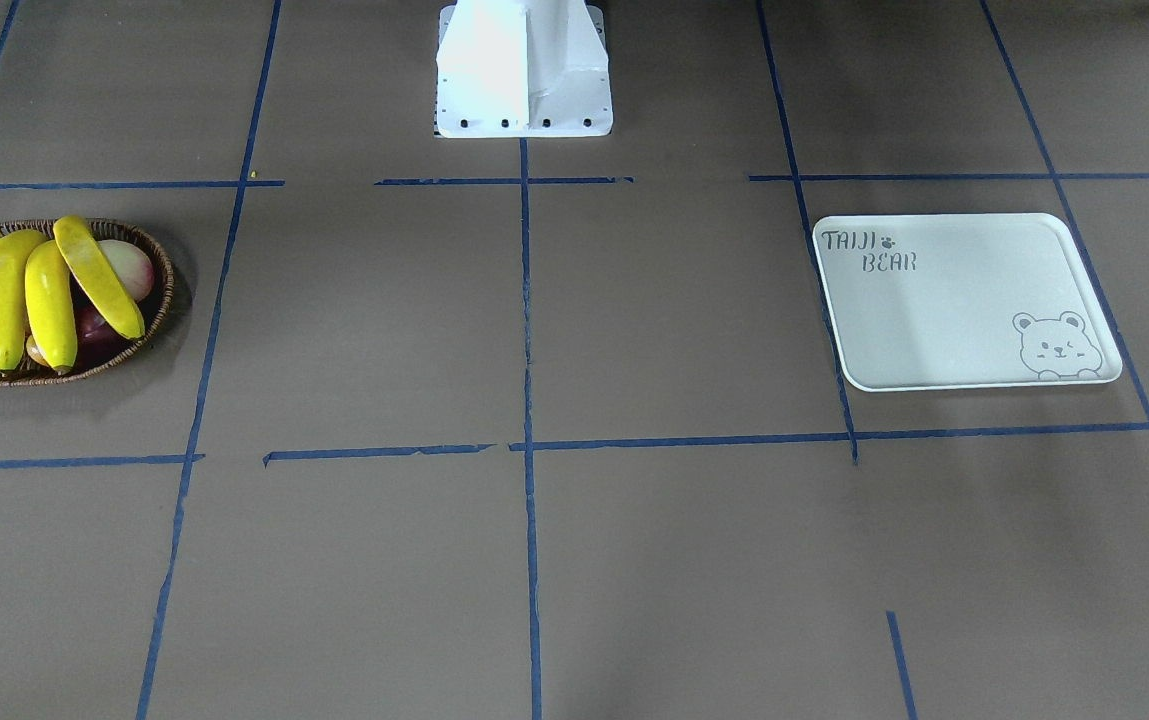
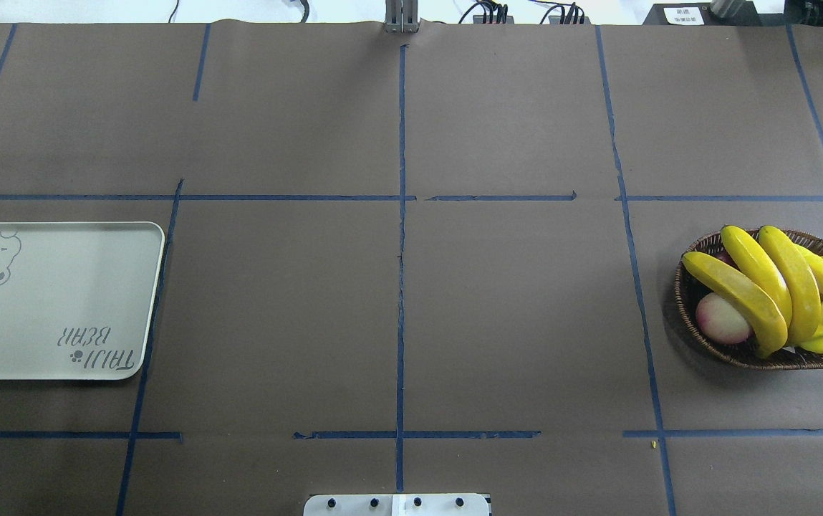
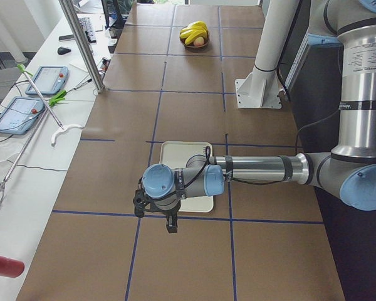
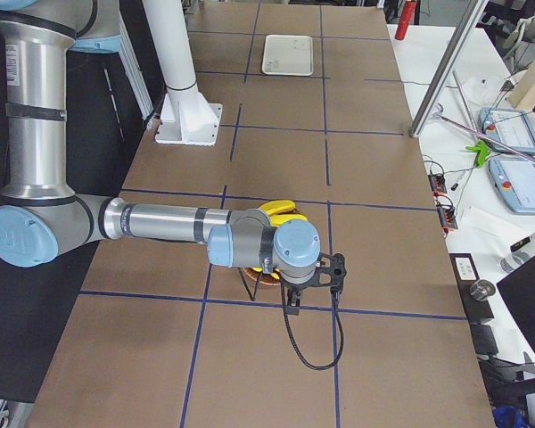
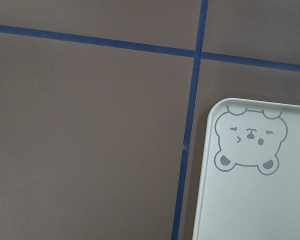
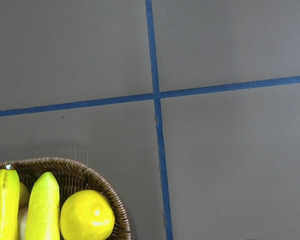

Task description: Transfer all bananas from basket to plate

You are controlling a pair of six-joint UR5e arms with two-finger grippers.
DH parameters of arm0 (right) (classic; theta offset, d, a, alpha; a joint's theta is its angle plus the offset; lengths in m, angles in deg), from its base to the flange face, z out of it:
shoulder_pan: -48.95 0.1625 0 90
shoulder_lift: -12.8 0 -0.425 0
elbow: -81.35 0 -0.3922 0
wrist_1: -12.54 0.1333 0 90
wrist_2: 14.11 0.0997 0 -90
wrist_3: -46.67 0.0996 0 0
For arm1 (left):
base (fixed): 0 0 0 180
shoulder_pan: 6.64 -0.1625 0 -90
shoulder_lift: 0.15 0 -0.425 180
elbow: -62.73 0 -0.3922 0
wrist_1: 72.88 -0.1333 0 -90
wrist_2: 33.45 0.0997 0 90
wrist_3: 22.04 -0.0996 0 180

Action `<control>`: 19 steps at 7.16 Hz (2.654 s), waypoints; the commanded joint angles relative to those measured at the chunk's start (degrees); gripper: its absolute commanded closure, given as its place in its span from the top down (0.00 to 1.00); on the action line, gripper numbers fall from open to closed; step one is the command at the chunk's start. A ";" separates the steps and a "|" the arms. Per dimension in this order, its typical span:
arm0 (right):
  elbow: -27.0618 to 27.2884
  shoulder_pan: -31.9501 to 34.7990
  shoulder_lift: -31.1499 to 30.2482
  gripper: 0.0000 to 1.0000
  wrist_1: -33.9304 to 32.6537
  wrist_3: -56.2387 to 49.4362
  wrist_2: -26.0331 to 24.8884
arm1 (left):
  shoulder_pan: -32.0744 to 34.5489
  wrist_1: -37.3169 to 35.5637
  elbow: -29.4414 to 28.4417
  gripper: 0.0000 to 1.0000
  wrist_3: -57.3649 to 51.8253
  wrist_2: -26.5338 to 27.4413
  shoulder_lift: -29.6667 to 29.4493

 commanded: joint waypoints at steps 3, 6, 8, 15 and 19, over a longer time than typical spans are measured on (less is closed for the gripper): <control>0.33 -0.03 -0.48 1.00 -0.02 -0.04 -0.65 | 0.00 0.00 -0.03 1.00 0.00 0.00 -0.09; 0.33 -0.03 -0.48 1.00 0.24 -0.13 -0.65 | 0.00 0.00 -0.03 1.00 0.00 0.00 -0.09; 0.24 -0.03 -0.75 1.00 0.42 -0.31 -0.65 | 0.00 0.00 -0.12 1.00 0.00 -0.09 -0.09; 7.15 -0.38 0.12 1.00 0.33 0.04 -0.56 | -0.09 0.00 -0.29 1.00 0.35 -0.62 -0.26; 18.34 -12.93 -2.24 1.00 4.02 -0.04 -0.03 | -0.09 0.09 -0.20 1.00 0.09 -0.70 -0.18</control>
